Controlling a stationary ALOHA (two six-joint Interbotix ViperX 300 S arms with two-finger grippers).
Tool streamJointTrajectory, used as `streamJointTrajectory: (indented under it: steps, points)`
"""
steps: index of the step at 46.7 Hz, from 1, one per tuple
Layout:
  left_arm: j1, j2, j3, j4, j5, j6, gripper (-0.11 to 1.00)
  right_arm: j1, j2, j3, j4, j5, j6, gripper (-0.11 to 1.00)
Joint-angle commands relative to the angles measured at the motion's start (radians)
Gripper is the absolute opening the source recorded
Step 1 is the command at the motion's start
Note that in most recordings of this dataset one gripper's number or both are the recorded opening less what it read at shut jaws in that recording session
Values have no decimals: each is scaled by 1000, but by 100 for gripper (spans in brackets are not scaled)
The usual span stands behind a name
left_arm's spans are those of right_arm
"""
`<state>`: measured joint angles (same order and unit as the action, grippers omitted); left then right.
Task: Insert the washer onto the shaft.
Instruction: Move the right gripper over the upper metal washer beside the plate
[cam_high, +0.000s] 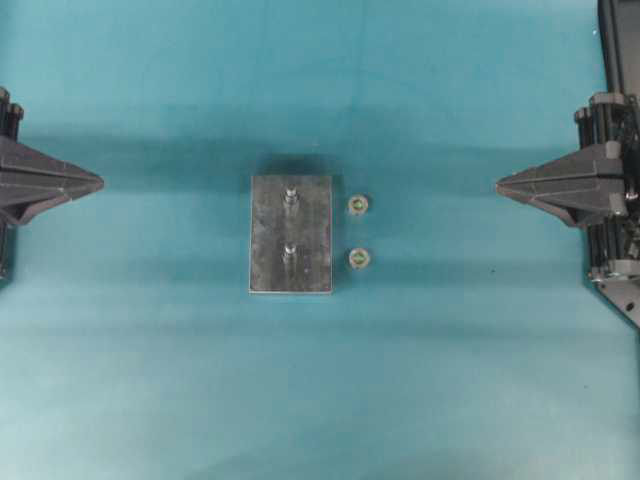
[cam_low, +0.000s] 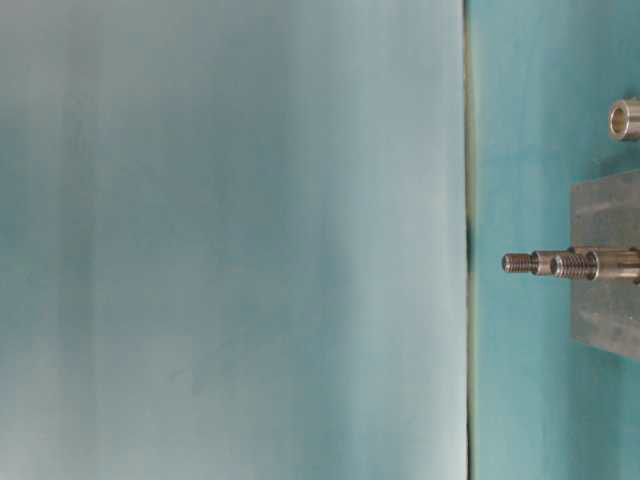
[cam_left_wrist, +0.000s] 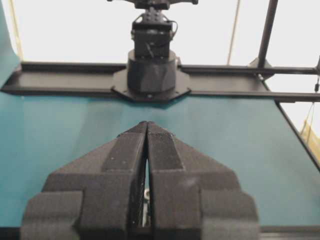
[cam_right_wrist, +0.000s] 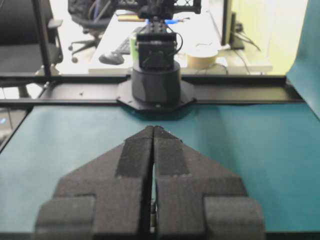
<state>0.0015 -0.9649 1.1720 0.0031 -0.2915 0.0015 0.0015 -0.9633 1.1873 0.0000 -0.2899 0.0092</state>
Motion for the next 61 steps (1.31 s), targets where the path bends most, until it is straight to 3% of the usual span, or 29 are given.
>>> streamJointTrajectory:
  steps: [1,8,17,26,49,61]
  points:
    - [-28,46,9,3,12,-97,0,12,6,-8,11,-8,8,1]
    - [-26,89,-8,17,18,-267,0,9,-18,5,112,83,84,1]
    - [-25,121,-38,18,109,-186,0,-6,-25,-29,114,382,110,1]
    - [-25,176,-81,18,272,-143,0,-101,34,-86,114,621,110,1]
    - [-17,383,-158,18,391,-75,0,-169,261,-110,87,661,106,1]
    - [-8,419,-179,18,431,-67,0,-213,457,-207,72,655,100,1]
